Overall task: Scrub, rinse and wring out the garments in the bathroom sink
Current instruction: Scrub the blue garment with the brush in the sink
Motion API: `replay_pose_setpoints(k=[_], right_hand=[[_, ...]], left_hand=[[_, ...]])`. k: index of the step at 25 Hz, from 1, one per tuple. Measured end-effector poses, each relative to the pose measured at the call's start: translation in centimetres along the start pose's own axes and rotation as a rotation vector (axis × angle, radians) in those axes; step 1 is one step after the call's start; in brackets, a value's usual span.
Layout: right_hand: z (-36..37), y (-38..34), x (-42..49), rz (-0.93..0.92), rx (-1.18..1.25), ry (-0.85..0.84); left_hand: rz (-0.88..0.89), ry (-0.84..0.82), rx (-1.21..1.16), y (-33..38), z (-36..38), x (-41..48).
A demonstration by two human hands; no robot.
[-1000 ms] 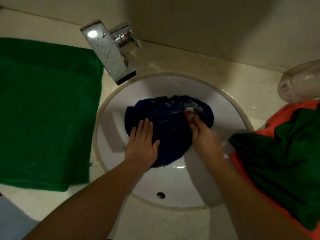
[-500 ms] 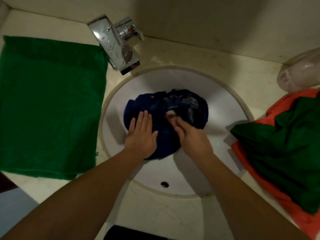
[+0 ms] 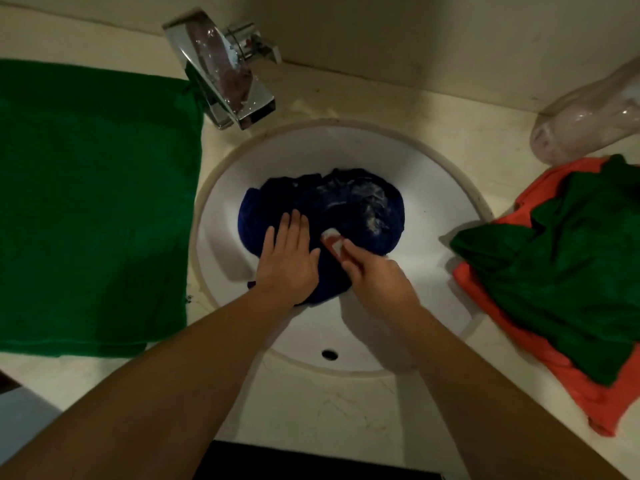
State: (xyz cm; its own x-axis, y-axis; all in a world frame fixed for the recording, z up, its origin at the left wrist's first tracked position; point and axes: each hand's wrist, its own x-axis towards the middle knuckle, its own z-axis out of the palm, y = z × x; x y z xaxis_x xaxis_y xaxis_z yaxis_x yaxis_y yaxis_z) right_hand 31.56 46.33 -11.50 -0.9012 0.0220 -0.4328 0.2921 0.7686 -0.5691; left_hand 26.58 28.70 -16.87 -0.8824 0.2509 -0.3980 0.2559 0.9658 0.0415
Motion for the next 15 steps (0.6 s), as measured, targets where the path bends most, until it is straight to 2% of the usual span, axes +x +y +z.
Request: replay_pose_setpoints(k=[2, 4, 6, 9, 11, 15], right_hand=[[-2.3, 2.7, -0.1, 0.062, -0.072, 0.055], [-5.4, 5.0, 1.3, 0.249, -0.185, 0.142], [-6.2, 4.7, 2.5, 0.379, -0.166, 0.175], [-2.1, 0.2, 2.1, 0.195, -0.032, 0.089], [-0.2, -0.7, 0.7, 0.064, -0.064, -0.021], [-3.5, 3.8, 1.9, 0.223, -0.167, 0.084]], left_hand=[[0.035, -0.039, 0.021, -0.1, 0.5, 0.2], [0.037, -0.061, 0.02, -0.5, 0.5, 0.0], [0.031, -0.065, 0.023, -0.5, 0.4, -0.5], [0.041, -0.107, 0.028, -0.3, 0.0, -0.9], [0.05, -0.072, 0.04, -0.8, -0.1, -0.5], [0.093, -0.093, 0.064, -2.2, 0.3, 0.0]])
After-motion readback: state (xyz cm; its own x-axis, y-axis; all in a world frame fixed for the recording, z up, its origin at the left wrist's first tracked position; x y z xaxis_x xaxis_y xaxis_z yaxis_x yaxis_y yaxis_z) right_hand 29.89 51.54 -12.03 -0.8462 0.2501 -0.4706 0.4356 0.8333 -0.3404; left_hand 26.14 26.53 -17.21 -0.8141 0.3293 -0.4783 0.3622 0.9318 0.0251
